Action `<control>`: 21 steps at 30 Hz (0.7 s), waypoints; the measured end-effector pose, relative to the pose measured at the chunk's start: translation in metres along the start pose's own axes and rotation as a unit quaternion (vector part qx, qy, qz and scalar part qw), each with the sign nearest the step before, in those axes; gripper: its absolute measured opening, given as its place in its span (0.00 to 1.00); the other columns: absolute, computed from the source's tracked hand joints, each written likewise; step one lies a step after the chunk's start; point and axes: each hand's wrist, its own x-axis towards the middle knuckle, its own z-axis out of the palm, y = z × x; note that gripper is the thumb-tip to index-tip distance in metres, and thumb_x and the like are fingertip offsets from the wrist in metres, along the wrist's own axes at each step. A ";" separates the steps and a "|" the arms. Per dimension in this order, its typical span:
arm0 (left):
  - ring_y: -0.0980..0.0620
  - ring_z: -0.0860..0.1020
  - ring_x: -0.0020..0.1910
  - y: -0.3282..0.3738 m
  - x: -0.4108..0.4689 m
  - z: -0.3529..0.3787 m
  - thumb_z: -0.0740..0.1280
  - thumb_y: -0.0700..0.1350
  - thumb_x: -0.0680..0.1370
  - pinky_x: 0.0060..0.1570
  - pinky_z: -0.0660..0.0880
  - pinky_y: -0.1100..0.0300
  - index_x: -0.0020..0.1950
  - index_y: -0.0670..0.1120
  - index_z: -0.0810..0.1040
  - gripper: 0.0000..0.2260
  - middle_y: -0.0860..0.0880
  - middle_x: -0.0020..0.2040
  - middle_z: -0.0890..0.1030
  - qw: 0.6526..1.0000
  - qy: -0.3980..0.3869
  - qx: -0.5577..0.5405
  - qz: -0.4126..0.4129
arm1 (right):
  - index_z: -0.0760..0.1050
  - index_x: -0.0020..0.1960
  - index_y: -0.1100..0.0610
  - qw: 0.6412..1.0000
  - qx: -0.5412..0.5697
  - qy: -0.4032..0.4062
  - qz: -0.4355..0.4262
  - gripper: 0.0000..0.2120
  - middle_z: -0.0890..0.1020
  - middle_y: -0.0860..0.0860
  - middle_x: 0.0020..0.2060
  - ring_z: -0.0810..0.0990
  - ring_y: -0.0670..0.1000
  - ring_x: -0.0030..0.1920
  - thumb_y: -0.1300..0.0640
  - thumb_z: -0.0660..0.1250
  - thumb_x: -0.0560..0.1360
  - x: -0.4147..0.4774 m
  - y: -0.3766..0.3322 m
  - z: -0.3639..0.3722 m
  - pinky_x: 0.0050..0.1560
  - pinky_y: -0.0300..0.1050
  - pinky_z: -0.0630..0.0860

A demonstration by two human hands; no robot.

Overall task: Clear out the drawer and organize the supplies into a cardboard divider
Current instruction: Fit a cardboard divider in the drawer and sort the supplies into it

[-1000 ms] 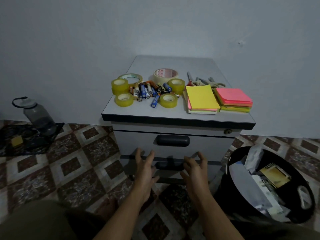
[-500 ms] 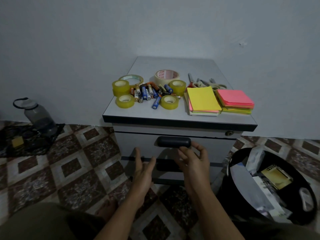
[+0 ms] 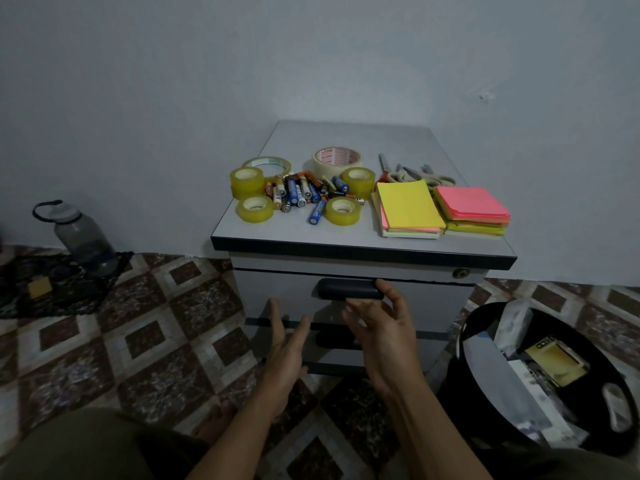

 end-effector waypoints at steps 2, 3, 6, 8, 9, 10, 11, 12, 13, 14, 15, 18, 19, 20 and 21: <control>0.47 0.65 0.75 -0.002 0.001 0.000 0.64 0.68 0.70 0.69 0.68 0.41 0.66 0.82 0.38 0.37 0.55 0.80 0.56 1.000 -0.005 0.009 0.003 | 0.71 0.65 0.53 1.000 0.003 0.004 -0.003 0.22 0.78 0.62 0.47 0.81 0.58 0.52 0.72 0.64 0.76 -0.001 -0.001 0.001 0.52 0.50 0.81; 0.47 0.64 0.75 -0.004 0.001 0.000 0.65 0.70 0.70 0.70 0.66 0.40 0.65 0.84 0.37 0.38 0.55 0.81 0.54 1.000 -0.005 0.020 0.009 | 0.72 0.65 0.54 1.000 0.003 0.007 -0.005 0.22 0.78 0.62 0.47 0.81 0.58 0.52 0.73 0.63 0.77 -0.002 -0.001 0.001 0.51 0.49 0.81; 0.49 0.63 0.75 -0.012 -0.002 0.000 0.66 0.72 0.69 0.72 0.63 0.39 0.62 0.85 0.35 0.40 0.56 0.81 0.53 0.999 0.005 0.041 0.029 | 0.71 0.65 0.54 1.000 -0.001 0.009 -0.008 0.22 0.80 0.60 0.44 0.82 0.56 0.49 0.73 0.62 0.76 -0.008 -0.001 0.000 0.49 0.49 0.81; 0.49 0.63 0.76 -0.018 -0.002 0.002 0.67 0.71 0.70 0.73 0.63 0.39 0.62 0.85 0.35 0.40 0.55 0.81 0.54 0.999 0.004 0.040 0.029 | 0.71 0.66 0.54 1.000 -0.008 0.004 -0.006 0.23 0.80 0.59 0.44 0.83 0.56 0.49 0.73 0.63 0.76 -0.013 -0.001 -0.002 0.50 0.49 0.81; 0.49 0.62 0.76 -0.020 -0.003 0.002 0.67 0.70 0.70 0.73 0.63 0.39 0.62 0.85 0.35 0.40 0.56 0.81 0.53 0.999 0.002 0.041 0.027 | 0.71 0.66 0.54 1.000 -0.010 0.003 -0.005 0.23 0.80 0.59 0.44 0.83 0.56 0.49 0.73 0.63 0.76 -0.016 -0.001 -0.003 0.50 0.49 0.81; 0.49 0.62 0.76 -0.021 -0.004 0.002 0.67 0.69 0.71 0.73 0.63 0.40 0.63 0.85 0.36 0.39 0.56 0.81 0.52 0.999 0.001 0.039 0.030 | 0.71 0.66 0.54 1.000 -0.011 0.004 -0.004 0.23 0.80 0.59 0.45 0.83 0.56 0.50 0.73 0.63 0.76 -0.017 -0.002 -0.004 0.50 0.49 0.81; 0.50 0.62 0.76 -0.022 -0.005 0.002 0.67 0.67 0.73 0.73 0.64 0.43 0.65 0.84 0.37 0.39 0.56 0.81 0.52 0.999 0.009 0.035 0.039 | 0.71 0.66 0.54 1.000 -0.012 0.006 -0.003 0.23 0.80 0.60 0.45 0.83 0.56 0.51 0.73 0.63 0.76 -0.019 -0.002 -0.004 0.51 0.49 0.81; 0.50 0.63 0.75 -0.024 -0.007 0.002 0.67 0.63 0.75 0.73 0.65 0.46 0.69 0.81 0.40 0.37 0.56 0.80 0.54 0.998 0.030 0.031 0.049 | 0.71 0.66 0.54 1.000 -0.016 0.009 -0.002 0.23 0.80 0.61 0.46 0.83 0.57 0.52 0.73 0.63 0.76 -0.021 -0.002 -0.004 0.51 0.50 0.81; 0.51 0.64 0.74 -0.025 -0.009 0.002 0.66 0.59 0.78 0.71 0.66 0.50 0.73 0.77 0.44 0.35 0.54 0.79 0.57 0.995 0.066 0.036 0.062 | 0.71 0.66 0.54 1.000 -0.021 0.013 -0.002 0.22 0.79 0.62 0.47 0.83 0.58 0.53 0.73 0.62 0.76 -0.023 -0.002 -0.004 0.52 0.50 0.81; 0.50 0.66 0.73 -0.025 -0.011 0.001 0.65 0.55 0.80 0.69 0.67 0.52 0.76 0.71 0.49 0.32 0.52 0.77 0.61 0.989 0.115 0.053 0.073 | 0.71 0.65 0.54 0.999 -0.027 0.017 -0.003 0.22 0.79 0.63 0.48 0.82 0.60 0.54 0.73 0.62 0.77 -0.025 -0.001 -0.003 0.53 0.51 0.81; 0.48 0.67 0.71 -0.025 -0.013 -0.001 0.64 0.53 0.81 0.67 0.68 0.52 0.77 0.66 0.54 0.29 0.50 0.75 0.64 0.978 0.171 0.078 0.085 | 0.71 0.64 0.53 0.999 -0.034 0.022 -0.004 0.21 0.79 0.64 0.49 0.82 0.62 0.55 0.72 0.62 0.77 -0.029 -0.001 -0.003 0.53 0.51 0.81; 0.44 0.70 0.68 -0.010 -0.014 -0.014 0.60 0.62 0.76 0.66 0.71 0.43 0.75 0.60 0.62 0.27 0.47 0.73 0.67 0.934 0.322 0.097 0.118 | 0.72 0.63 0.53 0.998 -0.055 0.031 0.002 0.19 0.81 0.65 0.52 0.82 0.62 0.54 0.70 0.63 0.77 -0.039 -0.004 -0.005 0.55 0.53 0.81; 0.44 0.72 0.66 -0.001 -0.014 -0.019 0.59 0.64 0.76 0.63 0.73 0.42 0.73 0.58 0.64 0.27 0.47 0.72 0.68 0.922 0.355 0.083 0.126 | 0.72 0.63 0.53 0.997 -0.066 0.031 0.005 0.20 0.81 0.64 0.51 0.83 0.61 0.53 0.70 0.64 0.76 -0.043 -0.006 -0.006 0.56 0.54 0.80; 0.44 0.74 0.64 0.010 -0.013 -0.024 0.60 0.63 0.78 0.60 0.75 0.44 0.73 0.56 0.66 0.25 0.46 0.70 0.70 0.911 0.384 0.065 0.135 | 0.72 0.64 0.53 0.996 -0.080 0.032 0.008 0.20 0.82 0.63 0.49 0.83 0.59 0.51 0.70 0.64 0.76 -0.046 -0.007 -0.008 0.55 0.55 0.80; 0.44 0.74 0.63 0.021 -0.013 -0.030 0.61 0.58 0.80 0.58 0.75 0.48 0.72 0.52 0.69 0.22 0.45 0.69 0.72 0.901 0.407 0.043 0.144 | 0.72 0.63 0.52 0.995 -0.096 0.034 0.010 0.20 0.82 0.61 0.47 0.84 0.58 0.49 0.70 0.64 0.76 -0.051 -0.009 -0.009 0.54 0.55 0.80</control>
